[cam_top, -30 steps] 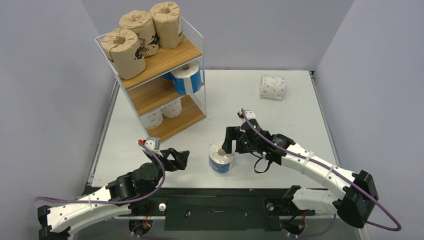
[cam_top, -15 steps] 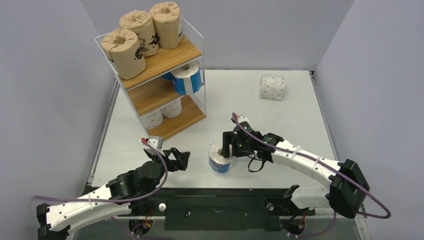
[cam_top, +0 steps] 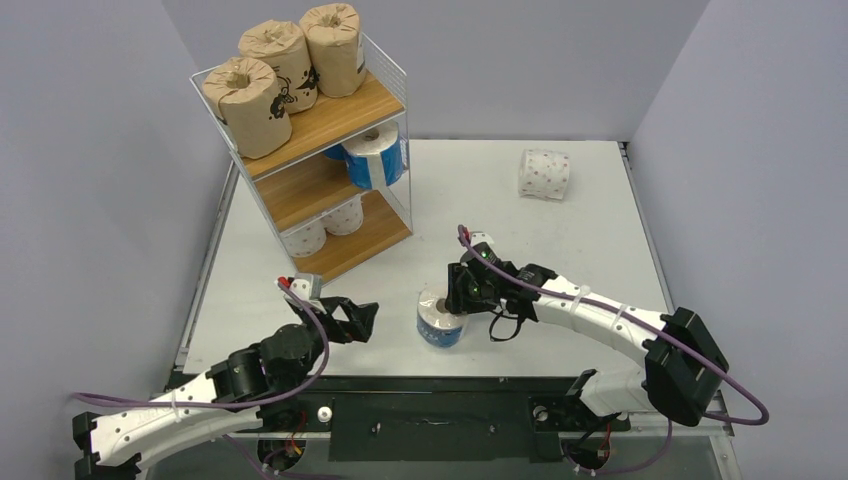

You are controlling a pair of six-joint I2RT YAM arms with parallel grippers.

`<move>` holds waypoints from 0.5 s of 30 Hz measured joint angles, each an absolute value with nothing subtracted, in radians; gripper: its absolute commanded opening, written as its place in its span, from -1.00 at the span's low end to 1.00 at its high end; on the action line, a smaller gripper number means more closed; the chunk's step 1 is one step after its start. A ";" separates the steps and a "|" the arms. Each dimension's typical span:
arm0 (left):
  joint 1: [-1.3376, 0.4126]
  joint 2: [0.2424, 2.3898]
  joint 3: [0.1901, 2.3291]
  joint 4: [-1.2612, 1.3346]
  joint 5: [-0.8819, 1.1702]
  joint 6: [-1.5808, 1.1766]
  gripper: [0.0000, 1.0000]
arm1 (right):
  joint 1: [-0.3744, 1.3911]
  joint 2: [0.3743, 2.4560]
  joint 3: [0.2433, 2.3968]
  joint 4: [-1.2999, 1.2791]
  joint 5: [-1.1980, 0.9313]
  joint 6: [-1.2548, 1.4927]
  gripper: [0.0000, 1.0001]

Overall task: Place and organize the paper towels onto the shelf
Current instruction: Pick up the paper towel from the center of the board.

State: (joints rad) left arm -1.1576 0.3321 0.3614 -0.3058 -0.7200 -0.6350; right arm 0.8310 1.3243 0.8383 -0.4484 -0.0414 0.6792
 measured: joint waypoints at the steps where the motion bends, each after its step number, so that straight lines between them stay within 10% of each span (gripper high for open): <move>1: -1.158 0.329 0.361 -0.301 -0.717 -0.625 0.90 | 0.831 1.324 0.841 -0.452 -0.040 0.680 -0.21; 15: -1.158 0.298 0.352 -0.161 -0.709 -0.527 0.93 | 0.831 1.279 1.132 -0.659 0.000 0.635 -0.25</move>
State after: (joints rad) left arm -1.1580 0.2977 0.3519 -0.1612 -0.7086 -0.5274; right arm 0.8310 1.2789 1.1320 -0.6594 0.0002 0.6353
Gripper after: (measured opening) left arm 0.968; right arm 0.427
